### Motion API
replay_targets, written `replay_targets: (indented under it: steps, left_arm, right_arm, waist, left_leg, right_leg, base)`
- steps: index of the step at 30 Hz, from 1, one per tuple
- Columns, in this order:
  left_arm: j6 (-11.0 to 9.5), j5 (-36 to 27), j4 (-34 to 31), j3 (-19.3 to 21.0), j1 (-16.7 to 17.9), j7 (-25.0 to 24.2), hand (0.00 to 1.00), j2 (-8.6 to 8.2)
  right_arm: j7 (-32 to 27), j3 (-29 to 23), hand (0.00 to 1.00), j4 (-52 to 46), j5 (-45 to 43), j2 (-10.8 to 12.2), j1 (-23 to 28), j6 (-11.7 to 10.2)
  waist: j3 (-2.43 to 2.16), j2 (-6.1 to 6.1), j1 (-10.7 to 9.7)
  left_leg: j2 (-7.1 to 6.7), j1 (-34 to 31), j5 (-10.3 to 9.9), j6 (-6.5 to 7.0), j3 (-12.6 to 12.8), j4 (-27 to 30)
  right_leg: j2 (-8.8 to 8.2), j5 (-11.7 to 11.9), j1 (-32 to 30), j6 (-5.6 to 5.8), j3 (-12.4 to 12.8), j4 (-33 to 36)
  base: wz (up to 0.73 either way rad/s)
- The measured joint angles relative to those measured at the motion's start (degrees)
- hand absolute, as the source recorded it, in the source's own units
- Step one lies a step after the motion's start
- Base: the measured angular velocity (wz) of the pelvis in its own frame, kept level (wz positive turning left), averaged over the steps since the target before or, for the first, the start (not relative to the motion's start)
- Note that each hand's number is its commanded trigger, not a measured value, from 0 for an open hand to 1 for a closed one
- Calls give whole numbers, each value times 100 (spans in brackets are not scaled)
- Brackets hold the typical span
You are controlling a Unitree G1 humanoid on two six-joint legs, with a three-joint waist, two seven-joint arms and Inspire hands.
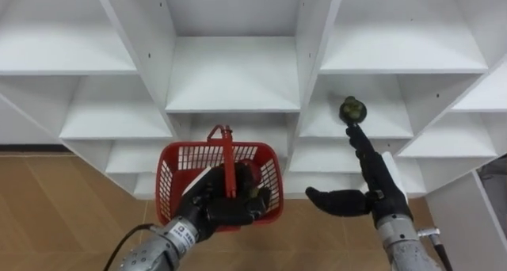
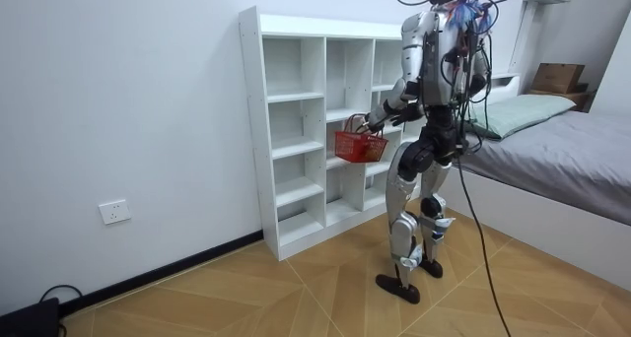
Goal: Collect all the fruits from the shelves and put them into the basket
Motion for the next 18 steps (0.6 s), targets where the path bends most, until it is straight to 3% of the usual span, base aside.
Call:
replay_targets:
  steps: [7,18]
  left_arm:
    - [-3,-1,0,86,28,-5,100,14]
    - [-3,-55,-3,118,48,192,100,29]
  right_arm:
    - [-244,-175,0,-53,-93,22,0,-2]
    - [-604,-172,0,-41,-216,28,-50,-2]
  waist:
    - [2,-1,-53]
    - [12,15,-35]
  left_leg:
    - [-5,150,-2,1,179,-96]
    - [53,177,-9,-23,270,-168]
  right_leg:
    - [32,15,-18,11,211,55]
    - [89,80,46,-11,223,-117]
  base:
    - [-17]
    - [-3]
